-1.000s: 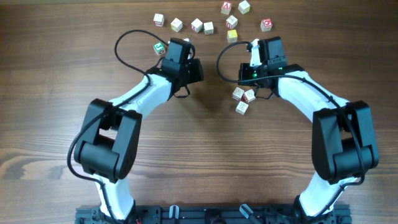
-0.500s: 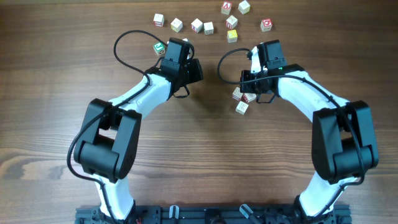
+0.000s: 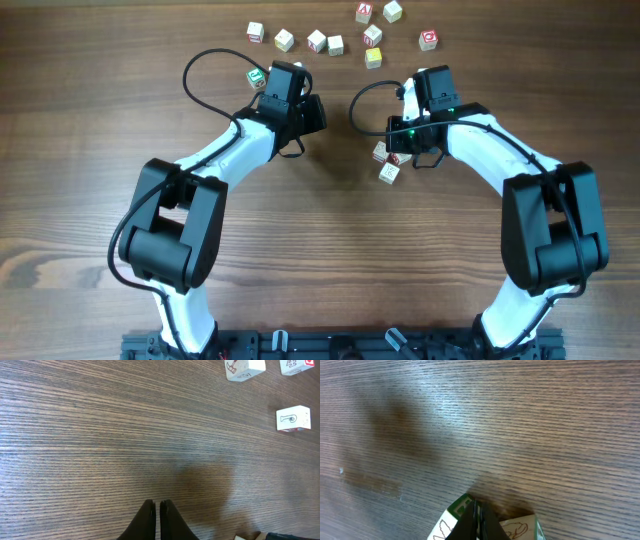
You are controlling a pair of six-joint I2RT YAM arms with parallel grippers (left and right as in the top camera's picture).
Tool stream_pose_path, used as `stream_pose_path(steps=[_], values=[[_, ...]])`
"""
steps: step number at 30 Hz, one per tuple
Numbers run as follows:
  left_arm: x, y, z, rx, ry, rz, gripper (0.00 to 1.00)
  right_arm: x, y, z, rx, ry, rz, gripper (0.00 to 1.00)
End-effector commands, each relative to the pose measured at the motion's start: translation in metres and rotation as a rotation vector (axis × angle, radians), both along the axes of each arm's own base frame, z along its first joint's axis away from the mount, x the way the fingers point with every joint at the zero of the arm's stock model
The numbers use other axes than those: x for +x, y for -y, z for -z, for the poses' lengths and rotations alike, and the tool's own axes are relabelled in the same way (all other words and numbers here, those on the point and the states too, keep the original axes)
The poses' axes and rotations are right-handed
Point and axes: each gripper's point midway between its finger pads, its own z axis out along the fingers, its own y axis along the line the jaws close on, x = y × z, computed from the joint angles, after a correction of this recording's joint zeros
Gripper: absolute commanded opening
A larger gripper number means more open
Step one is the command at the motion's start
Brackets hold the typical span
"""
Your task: Form a circle
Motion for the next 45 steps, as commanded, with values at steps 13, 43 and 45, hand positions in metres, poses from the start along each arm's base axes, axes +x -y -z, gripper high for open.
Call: stream_pose_path(steps=[13,43,45], values=[[0.001,-0.003,0.005,0.008,-0.008,-0.018,0.09,0.000,-0.002,0.006,-0.001,-0.008,-0.028,0.05],[0.012,-0.049,0.012,0.086,-0.024,-0.135,0.16,-0.076,0.012,-0.006,-0.171,-0.213,0.229,0.87],[0.011,-0.049,0.013,0.087,-0.027,-0.135,0.16,-0.078,0.011,0.001,-0.177,-0.220,0.230,0.82]])
